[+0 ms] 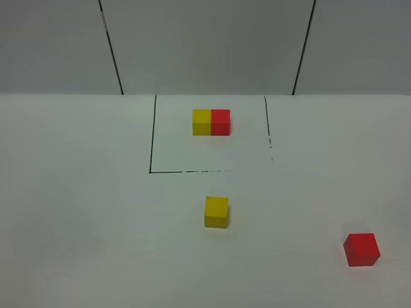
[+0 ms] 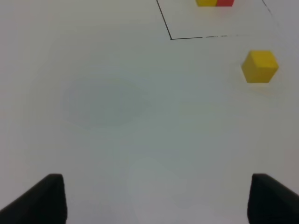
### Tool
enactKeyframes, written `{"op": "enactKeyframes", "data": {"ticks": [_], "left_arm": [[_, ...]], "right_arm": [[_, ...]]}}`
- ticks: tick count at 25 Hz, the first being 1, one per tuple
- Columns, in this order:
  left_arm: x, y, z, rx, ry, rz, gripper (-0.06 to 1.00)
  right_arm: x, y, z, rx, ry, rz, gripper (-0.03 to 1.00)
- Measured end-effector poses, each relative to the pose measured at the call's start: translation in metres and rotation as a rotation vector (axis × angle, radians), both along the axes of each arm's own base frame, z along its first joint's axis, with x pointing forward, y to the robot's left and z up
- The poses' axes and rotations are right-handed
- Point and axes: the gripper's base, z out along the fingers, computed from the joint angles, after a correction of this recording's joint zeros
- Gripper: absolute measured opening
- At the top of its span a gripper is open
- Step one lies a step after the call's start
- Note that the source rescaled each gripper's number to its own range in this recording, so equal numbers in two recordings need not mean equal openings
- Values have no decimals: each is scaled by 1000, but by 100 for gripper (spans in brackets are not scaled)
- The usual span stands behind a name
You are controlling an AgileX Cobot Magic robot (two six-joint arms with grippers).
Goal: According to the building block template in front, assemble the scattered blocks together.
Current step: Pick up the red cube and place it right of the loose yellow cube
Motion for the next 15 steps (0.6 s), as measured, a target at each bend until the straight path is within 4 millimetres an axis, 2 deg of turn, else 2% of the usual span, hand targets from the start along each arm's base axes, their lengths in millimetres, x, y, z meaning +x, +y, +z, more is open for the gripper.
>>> {"op": "enactKeyframes", "data": {"ticks": [15], "left_arm": [[0,0,0,-2,0,-25,66]], "right_arm": [[0,0,0,0,0,0,66]]}}
